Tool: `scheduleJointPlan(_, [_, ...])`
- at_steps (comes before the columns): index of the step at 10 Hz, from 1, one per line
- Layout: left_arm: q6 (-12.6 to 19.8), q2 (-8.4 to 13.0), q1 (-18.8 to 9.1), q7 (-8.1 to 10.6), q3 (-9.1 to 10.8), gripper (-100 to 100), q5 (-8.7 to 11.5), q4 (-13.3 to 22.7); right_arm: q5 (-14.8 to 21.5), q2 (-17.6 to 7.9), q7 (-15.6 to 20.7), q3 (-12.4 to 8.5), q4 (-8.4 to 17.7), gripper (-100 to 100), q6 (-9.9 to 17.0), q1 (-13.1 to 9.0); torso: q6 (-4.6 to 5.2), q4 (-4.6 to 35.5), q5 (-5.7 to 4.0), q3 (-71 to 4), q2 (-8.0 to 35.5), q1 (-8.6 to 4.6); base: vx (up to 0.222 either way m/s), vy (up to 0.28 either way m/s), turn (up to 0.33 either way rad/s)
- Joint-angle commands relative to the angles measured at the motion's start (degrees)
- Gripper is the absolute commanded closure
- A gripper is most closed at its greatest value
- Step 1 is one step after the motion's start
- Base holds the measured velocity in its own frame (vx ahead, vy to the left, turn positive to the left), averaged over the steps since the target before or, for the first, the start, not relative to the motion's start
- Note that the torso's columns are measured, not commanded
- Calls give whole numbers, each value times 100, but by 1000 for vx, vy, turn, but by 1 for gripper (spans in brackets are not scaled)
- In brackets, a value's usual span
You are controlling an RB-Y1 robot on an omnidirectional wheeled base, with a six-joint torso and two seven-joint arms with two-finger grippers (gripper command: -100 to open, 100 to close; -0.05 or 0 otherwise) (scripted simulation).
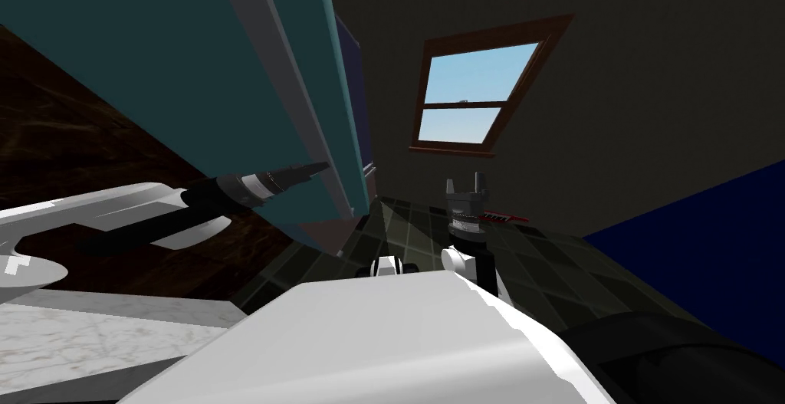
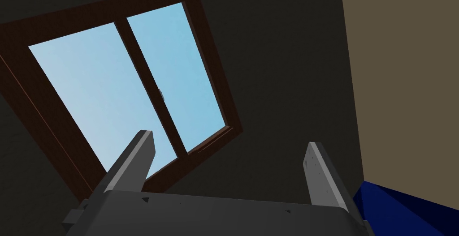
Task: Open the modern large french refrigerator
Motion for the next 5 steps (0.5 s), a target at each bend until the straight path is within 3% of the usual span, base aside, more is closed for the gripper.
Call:
scheduleJointPlan(1, [-2,-1,1,-1,0,0,-1,1,0,0,0,0,0,0,0,0,-3,3,-1,6,8,-3,0,0,0])
scheduleJointPlan(5, [-1,-1,1,-1,0,0,-1,1,0,0,0,0,0,0,0,0,-3,-1,-2,1,0,-4,0,0,0])
